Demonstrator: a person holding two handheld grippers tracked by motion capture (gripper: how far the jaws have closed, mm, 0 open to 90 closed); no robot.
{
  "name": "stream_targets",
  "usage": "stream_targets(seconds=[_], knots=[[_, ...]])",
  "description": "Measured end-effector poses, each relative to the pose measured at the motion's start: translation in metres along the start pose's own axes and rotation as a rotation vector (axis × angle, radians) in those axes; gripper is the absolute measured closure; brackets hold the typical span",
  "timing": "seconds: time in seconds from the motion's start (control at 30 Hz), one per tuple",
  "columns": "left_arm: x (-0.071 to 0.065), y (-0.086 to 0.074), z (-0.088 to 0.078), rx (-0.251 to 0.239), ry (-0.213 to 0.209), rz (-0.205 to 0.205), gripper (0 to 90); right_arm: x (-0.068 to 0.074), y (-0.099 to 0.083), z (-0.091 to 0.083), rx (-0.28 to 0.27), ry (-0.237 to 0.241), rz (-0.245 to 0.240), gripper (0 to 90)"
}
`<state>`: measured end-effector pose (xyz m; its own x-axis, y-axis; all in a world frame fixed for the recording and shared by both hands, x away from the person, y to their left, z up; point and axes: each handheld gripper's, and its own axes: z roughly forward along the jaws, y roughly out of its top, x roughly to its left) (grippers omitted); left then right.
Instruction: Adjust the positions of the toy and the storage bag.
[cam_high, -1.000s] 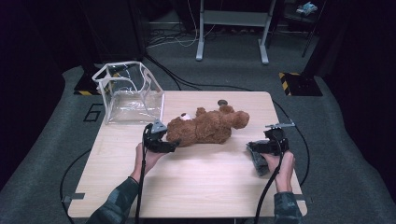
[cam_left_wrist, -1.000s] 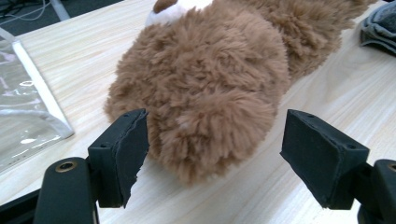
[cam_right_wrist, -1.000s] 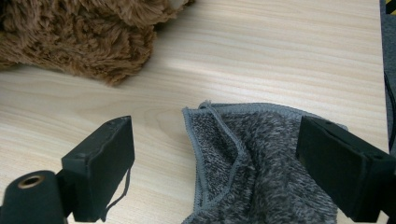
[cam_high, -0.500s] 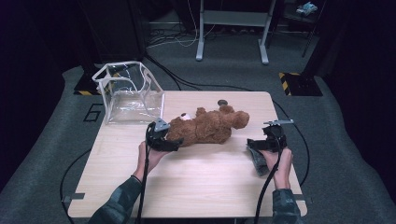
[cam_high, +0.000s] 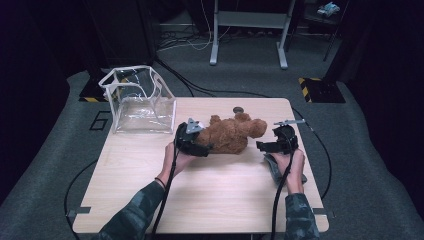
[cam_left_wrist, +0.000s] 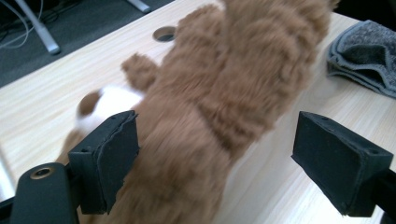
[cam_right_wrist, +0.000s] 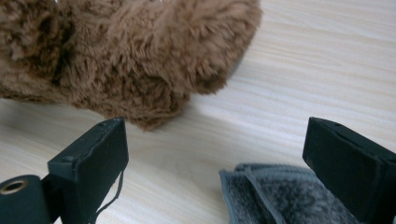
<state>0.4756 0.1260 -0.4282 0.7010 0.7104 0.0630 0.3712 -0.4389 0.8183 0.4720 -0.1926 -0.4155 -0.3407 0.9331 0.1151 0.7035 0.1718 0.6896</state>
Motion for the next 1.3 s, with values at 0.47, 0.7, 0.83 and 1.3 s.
stream_targets(seconds=[0.47,0.7,0.83,1.3], knots=[[-0.021,0.023,0.040,0.034,-0.023,0.054,36.9,0.005,0.033,0.020,-0.009,0.033,0.004,14.4],[-0.018,0.020,0.042,0.026,-0.038,0.063,65.0,0.001,0.042,0.029,0.010,0.047,0.036,26.6],[-0.016,0.015,0.040,0.010,-0.044,0.052,70.7,0.000,0.042,0.033,0.013,0.045,0.047,44.9],[-0.009,0.014,0.028,-0.069,-0.027,0.031,76.4,0.007,0.039,0.029,-0.053,0.024,-0.015,71.3]])
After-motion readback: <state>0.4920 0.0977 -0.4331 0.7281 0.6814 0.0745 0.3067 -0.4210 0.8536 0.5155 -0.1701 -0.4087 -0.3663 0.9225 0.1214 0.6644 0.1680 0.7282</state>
